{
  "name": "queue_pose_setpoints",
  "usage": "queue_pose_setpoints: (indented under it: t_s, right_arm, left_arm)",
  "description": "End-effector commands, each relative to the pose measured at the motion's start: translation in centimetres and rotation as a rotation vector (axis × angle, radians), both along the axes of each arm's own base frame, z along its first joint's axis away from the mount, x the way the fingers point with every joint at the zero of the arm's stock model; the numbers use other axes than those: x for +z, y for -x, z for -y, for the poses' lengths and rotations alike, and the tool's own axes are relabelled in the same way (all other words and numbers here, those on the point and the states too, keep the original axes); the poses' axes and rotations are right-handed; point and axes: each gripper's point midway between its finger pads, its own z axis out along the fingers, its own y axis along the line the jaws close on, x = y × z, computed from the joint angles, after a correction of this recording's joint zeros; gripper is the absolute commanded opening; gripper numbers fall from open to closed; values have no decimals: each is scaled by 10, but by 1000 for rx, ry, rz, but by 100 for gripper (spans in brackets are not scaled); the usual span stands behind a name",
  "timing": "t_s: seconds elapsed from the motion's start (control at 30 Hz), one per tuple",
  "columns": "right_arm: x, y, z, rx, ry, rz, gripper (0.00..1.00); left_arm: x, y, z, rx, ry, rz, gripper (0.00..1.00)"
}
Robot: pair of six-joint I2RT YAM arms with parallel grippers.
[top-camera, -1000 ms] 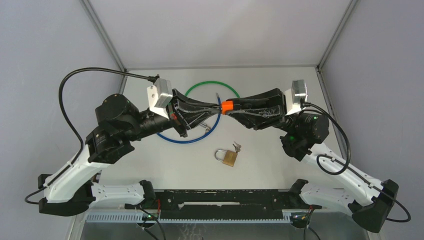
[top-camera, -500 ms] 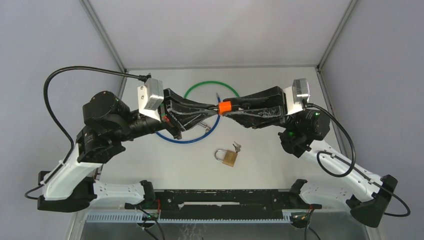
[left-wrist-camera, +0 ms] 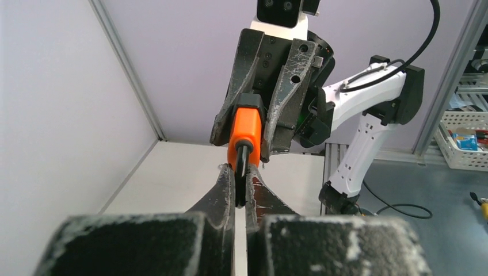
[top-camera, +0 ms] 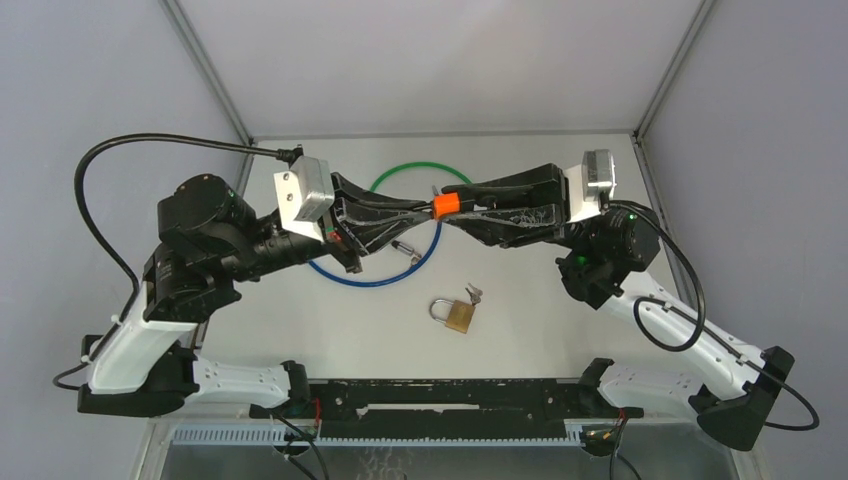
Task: Lock with the key
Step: Lock the lock.
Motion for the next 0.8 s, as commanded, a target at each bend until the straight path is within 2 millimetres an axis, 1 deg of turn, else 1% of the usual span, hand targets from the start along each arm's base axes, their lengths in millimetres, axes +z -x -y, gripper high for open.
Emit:
queue_pose_setpoints:
  t_s: [0.0,0.1,0.2,0.27,0.47,0.63,0.77]
  right_arm:
    - [-78,-50,-56,-64,248,-202,0]
    - [-82,-53,-60,-90,265,-203,0]
    - [-91,-58,-63,-123,296,-213,0]
    - [-105,-67,-63,-150,339,-237,0]
    - [-126,-77,-55,-138,366,-274,0]
    - [-118,-77,-47,-140,344,-253,0]
    - [-113,-73,-43,-129,346,-246,0]
  left_arm:
    - [-171,37,93,-255,-444,-224,0]
    - [-166,32,101,-249,-420,-194,0]
    - [-166,41,110,-313,-426,-200,0]
    - [-163,48,117,-349,-418,-205,0]
    - [-156,60,138,-414,-412,-189,0]
    - [-163,65,149,-425,-419,-236,0]
    - [-174,70,154,-437,-418,-317,0]
